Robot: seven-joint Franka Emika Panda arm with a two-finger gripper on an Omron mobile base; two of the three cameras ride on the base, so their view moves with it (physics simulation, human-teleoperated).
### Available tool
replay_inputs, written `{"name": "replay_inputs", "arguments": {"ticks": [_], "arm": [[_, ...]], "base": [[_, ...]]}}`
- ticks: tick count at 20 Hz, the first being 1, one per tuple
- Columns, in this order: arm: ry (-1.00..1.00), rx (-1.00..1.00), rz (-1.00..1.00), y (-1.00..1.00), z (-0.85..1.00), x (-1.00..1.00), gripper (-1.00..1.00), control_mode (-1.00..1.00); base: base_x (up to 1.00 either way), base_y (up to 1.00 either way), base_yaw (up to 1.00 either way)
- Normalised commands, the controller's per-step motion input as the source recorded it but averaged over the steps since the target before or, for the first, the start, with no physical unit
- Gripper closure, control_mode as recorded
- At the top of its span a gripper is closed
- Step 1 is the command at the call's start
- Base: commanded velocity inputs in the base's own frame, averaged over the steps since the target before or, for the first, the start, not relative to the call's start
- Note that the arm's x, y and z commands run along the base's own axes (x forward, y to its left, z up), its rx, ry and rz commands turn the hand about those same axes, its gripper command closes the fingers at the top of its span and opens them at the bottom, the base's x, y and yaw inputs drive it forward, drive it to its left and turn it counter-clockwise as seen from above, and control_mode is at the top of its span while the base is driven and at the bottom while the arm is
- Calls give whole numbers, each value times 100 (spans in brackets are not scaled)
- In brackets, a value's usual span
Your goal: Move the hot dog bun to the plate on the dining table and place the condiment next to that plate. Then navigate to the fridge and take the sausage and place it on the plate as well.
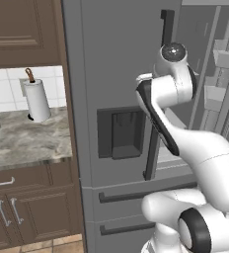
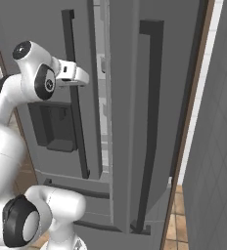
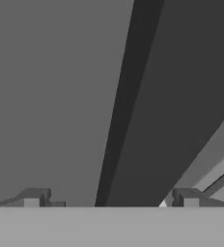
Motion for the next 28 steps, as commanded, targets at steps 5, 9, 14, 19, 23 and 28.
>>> {"name": "replay_inputs", "arguments": {"ticks": [5,9,14,19,23,28], "arm": [[-9,2,10,2,-68,57,100,-100],[-2,4,10,5,-42,13,100,-100],[0,1,9,44,-9,-36,100,-100],[0,2,9,73,0,-100,100,-100],[0,4,9,82,10,-100,100,-100],[3,10,17,93,21,-100,100,-100]], "base": [[0,0,0],[0,0,0],[0,0,0],[0,0,0],[0,0,0],[0,0,0]]}}
